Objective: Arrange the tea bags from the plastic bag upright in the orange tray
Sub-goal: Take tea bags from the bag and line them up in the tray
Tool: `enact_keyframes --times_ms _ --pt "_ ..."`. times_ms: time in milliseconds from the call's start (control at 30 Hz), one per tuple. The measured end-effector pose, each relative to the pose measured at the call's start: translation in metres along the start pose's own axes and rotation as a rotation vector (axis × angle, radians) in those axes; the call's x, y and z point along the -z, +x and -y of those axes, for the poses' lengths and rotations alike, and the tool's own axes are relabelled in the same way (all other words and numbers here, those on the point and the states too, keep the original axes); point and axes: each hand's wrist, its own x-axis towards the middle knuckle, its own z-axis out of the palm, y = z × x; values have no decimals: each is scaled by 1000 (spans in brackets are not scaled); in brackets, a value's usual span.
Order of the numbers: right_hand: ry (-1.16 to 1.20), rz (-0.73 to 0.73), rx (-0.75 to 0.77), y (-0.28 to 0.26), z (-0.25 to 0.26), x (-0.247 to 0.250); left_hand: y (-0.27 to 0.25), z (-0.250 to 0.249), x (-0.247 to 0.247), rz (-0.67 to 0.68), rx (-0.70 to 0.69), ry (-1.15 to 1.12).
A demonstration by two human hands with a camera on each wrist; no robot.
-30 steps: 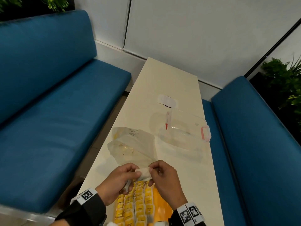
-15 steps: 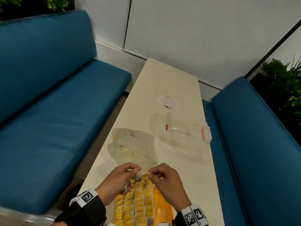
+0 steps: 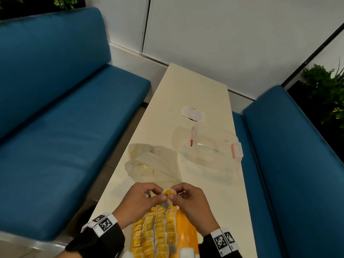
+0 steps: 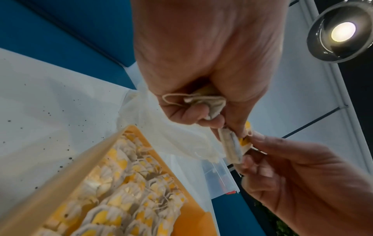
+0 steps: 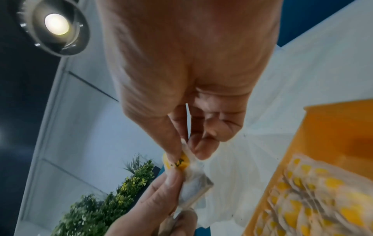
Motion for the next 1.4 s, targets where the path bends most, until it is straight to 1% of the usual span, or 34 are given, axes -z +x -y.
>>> enact_keyframes --times_ms 133,200,400,467,600,700,833,967,1133,1400 --pt "87 3 -44 -3 -7 0 0 1 -2 -1 4 47" --pt "72 19 -81 -4 -15 6 0 7 2 -22 27 90" --pt "-137 144 -289 -22 -52 22 -3 36 22 -77 148 366" --pt "-216 186 -339 -30 -62 22 -6 43 23 -107 181 421" --pt "-430 271 -371 -38 -78 15 -9 54 20 -112 209 439" --pt "-526 288 -421 -42 -85 6 -8 63 18 -93 228 440" --pt "-620 323 -437 -44 -93 -2 -5 69 19 -80 229 415" --pt "-621 316 -491 -43 -102 -13 -3 70 19 -75 212 405" --pt "-578 225 -528 -42 -109 -24 -3 74 20 -51 214 369" --pt "-482 141 -554 -45 -105 -30 -6 77 21 -41 192 341"
